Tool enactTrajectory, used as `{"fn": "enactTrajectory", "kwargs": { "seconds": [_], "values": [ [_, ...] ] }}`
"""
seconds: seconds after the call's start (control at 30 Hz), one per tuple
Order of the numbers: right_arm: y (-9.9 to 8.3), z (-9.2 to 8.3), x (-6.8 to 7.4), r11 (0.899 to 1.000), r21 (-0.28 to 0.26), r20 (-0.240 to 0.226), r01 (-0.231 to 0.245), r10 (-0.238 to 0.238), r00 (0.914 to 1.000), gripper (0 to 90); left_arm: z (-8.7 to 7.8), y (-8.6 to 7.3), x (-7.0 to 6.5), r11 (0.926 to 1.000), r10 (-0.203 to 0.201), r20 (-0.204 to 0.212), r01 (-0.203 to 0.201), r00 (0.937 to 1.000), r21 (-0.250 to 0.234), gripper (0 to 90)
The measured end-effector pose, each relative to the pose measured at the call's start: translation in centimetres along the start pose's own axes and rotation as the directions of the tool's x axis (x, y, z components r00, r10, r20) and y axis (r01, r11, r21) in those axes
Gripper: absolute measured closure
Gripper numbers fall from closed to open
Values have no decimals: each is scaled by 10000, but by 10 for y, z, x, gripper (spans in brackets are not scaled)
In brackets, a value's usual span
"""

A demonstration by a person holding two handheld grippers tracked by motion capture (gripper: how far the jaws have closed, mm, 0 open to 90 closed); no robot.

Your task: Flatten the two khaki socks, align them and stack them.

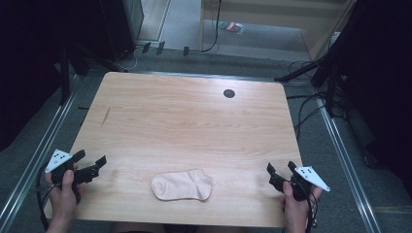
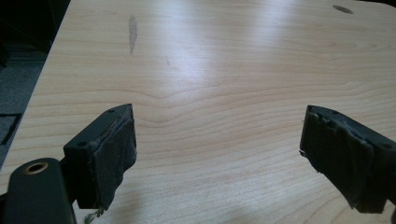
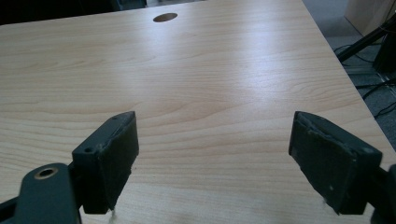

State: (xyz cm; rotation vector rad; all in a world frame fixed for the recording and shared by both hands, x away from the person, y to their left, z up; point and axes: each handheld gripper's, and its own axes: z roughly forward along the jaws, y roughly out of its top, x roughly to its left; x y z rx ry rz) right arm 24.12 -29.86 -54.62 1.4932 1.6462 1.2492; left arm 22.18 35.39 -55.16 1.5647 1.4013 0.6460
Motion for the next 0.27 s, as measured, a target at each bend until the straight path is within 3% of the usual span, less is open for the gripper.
{"fn": "enactTrajectory", "kwargs": {
  "seconds": [0.27],
  "values": [
    [0, 1, -1, 9999, 85, 144, -125, 124, 9998, 166, 2, 0, -4, 9995, 276, -159, -273, 9995, 169, 136]
  ]
}}
